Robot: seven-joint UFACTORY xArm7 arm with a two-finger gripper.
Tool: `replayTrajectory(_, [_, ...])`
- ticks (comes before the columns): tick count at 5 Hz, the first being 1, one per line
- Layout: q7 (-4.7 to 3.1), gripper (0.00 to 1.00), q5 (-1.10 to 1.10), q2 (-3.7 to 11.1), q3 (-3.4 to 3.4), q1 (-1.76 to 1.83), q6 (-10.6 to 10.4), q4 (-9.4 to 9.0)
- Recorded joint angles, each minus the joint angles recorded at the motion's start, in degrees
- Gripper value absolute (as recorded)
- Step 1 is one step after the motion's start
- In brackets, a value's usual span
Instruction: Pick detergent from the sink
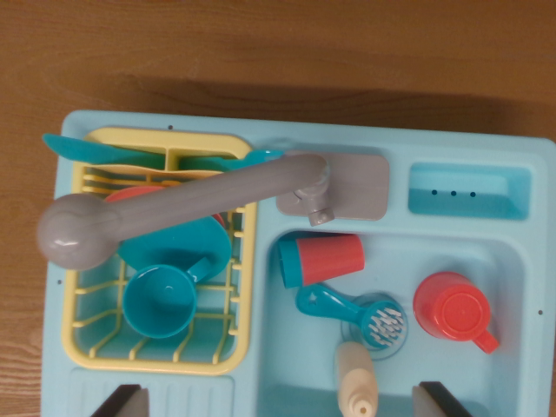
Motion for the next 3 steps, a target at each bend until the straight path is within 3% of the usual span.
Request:
replayTrajectory(1, [-0.38, 0.00, 0.02, 0.11, -0.18, -0.14, -1.56, -1.64])
replayTrajectory(3, [-0.38, 0.00, 0.02, 0.11, -0.18, -0.14, -1.56, -1.64])
